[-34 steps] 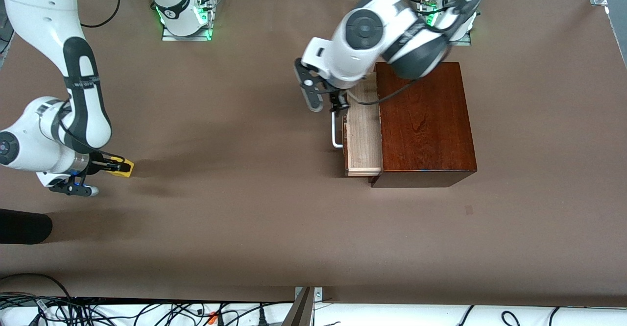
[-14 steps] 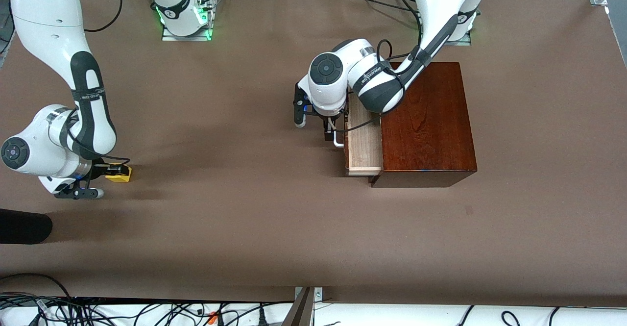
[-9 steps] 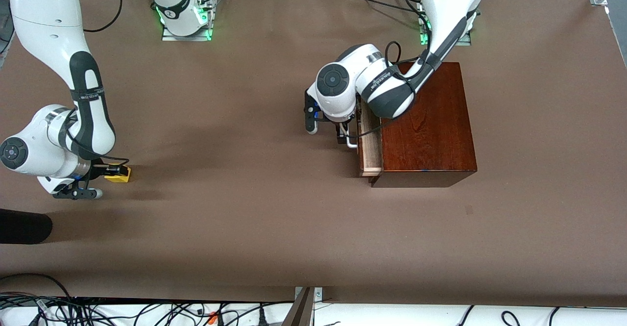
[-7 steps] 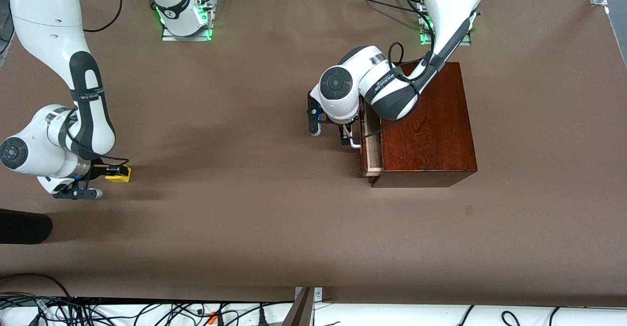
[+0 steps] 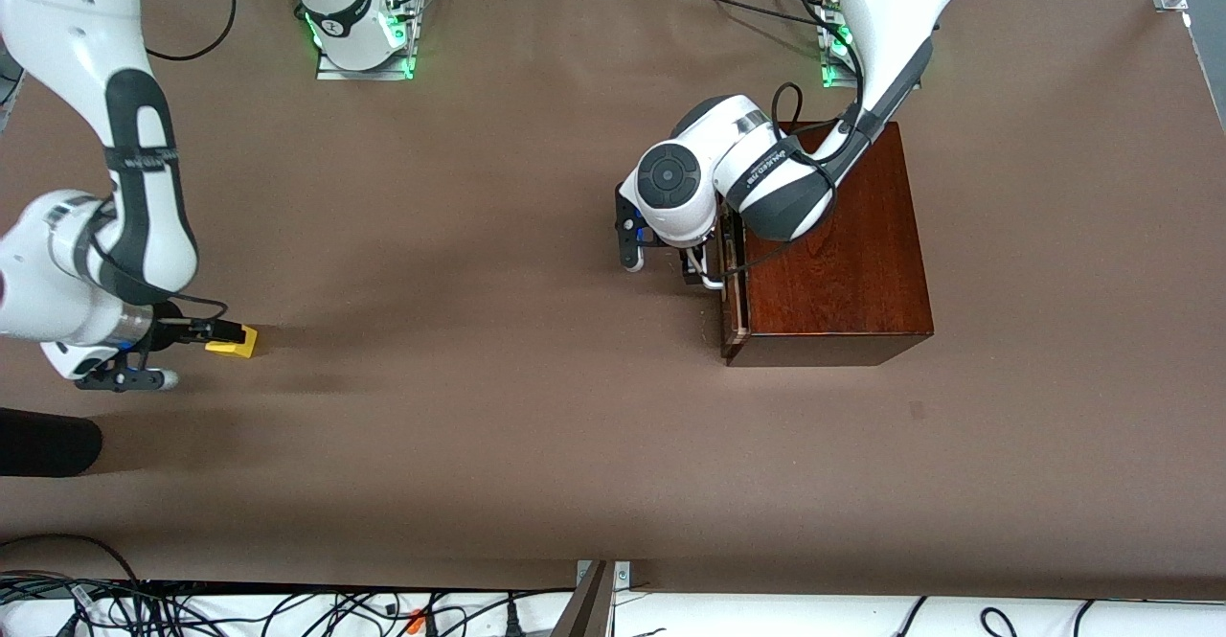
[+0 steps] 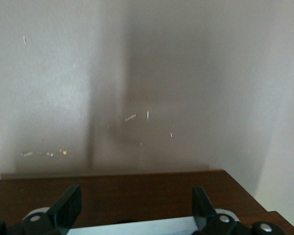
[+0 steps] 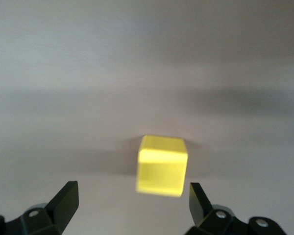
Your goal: Open drawer, take yellow block, close drawer
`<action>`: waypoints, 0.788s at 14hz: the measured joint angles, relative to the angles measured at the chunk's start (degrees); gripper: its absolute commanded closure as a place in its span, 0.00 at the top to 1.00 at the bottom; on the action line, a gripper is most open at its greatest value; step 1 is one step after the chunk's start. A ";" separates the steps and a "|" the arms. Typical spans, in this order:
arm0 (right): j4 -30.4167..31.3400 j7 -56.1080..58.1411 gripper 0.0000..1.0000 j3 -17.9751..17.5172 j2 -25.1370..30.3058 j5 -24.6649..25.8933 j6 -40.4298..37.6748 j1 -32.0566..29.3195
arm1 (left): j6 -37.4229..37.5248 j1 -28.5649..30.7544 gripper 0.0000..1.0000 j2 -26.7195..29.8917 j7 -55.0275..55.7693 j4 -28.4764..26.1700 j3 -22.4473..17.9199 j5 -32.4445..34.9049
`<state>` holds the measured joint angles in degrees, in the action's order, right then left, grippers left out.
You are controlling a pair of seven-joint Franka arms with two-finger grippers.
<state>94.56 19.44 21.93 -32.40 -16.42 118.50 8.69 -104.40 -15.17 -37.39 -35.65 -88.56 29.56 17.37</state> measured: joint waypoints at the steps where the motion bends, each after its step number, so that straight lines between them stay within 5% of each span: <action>1: -0.33 -0.51 1.00 0.01 2.87 1.53 -2.76 0.35 | 0.23 0.28 1.00 0.01 0.00 0.01 -0.01 0.00; 6: -0.55 -9.15 1.00 -0.29 17.62 8.95 -19.22 5.49 | 0.70 0.52 1.00 0.03 -0.01 0.02 -0.06 0.00; 11: -0.33 -15.70 1.00 -1.93 26.65 14.28 -28.18 8.51 | 0.70 0.58 1.00 0.18 0.05 0.39 -0.07 0.01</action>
<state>94.24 3.74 20.00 -5.75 -2.14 90.32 17.21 -103.71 -14.59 -37.21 -35.61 -88.17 29.49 17.37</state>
